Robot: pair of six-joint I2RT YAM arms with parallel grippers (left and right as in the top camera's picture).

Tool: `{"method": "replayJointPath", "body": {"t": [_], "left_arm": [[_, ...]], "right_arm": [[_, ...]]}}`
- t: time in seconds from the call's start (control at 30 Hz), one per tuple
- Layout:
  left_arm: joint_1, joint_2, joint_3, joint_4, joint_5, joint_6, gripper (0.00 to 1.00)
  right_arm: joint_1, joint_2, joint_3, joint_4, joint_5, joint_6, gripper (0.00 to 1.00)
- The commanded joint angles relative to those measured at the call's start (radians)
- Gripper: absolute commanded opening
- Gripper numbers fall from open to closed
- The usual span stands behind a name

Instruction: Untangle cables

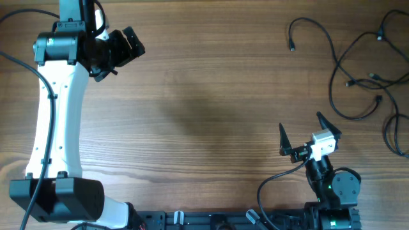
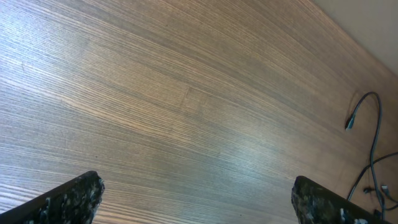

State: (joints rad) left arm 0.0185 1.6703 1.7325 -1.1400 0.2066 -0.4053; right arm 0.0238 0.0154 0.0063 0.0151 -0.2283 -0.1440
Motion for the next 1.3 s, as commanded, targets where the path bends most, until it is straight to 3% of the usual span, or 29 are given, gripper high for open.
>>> {"method": "replayJointPath", "body": {"t": [0.0,0.4,0.63,0.8,1.0,1.27], "left_arm": [[-0.004,0.01,-0.001,0.002,0.005,0.004,1.0],[-0.004,-0.011,-0.001,-0.024,-0.011,0.008,1.0],[-0.011,-0.137,-0.022,0.034,-0.018,0.008,1.0],[-0.043,-0.329,-0.241,0.303,-0.018,0.04,1.0],[-0.055,-0.637,-0.679,0.661,-0.018,0.066,1.0],[-0.055,-1.02,-1.196,1.094,-0.014,0.211,1.0]], "right_arm": [[0.005,-0.012,-0.001,0.005,-0.017,-0.013,1.0],[0.005,-0.012,-0.001,0.005,-0.017,-0.013,1.0],[0.005,-0.012,-0.001,0.005,-0.017,-0.013,1.0],[0.005,-0.011,-0.001,0.005,-0.017,-0.013,1.0],[0.005,-0.011,-0.001,0.005,-0.017,-0.013,1.0],[0.005,-0.011,-0.001,0.005,-0.017,-0.013,1.0]]}}
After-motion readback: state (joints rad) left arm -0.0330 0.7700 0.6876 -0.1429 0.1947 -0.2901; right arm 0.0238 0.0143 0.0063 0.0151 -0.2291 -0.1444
